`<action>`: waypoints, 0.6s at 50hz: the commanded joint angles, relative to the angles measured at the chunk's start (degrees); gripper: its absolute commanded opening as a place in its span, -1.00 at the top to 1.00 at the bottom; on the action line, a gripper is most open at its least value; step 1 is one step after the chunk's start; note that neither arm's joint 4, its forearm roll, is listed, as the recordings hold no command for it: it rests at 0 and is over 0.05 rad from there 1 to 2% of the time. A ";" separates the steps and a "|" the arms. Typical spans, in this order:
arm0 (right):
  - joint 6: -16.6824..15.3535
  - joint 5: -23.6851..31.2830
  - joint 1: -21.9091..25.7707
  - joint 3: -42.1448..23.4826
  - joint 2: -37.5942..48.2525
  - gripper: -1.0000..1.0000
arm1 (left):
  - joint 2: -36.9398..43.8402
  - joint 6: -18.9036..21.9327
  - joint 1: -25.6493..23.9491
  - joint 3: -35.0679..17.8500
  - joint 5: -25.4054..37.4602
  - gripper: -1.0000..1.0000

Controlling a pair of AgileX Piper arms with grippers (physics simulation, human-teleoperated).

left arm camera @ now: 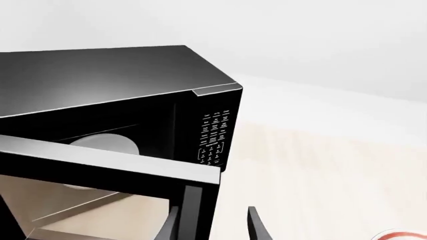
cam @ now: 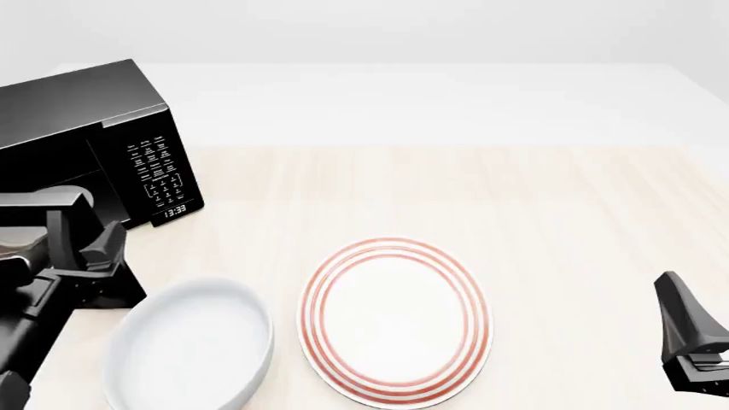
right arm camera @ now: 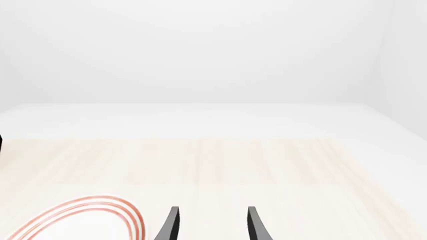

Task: Open the microwave.

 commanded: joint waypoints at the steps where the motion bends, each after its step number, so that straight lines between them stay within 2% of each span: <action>1: 0.01 0.00 -0.01 0.00 0.01 -1.00 | -3.05 -0.05 -0.61 -1.07 0.98 -1.00; 15: 0.00 0.00 0.01 0.00 0.00 -1.00 | -10.80 1.08 0.38 -0.73 7.62 -1.00; 30: 0.00 0.00 0.02 0.00 -0.01 -1.00 | -14.44 1.66 0.74 -0.44 10.34 -1.00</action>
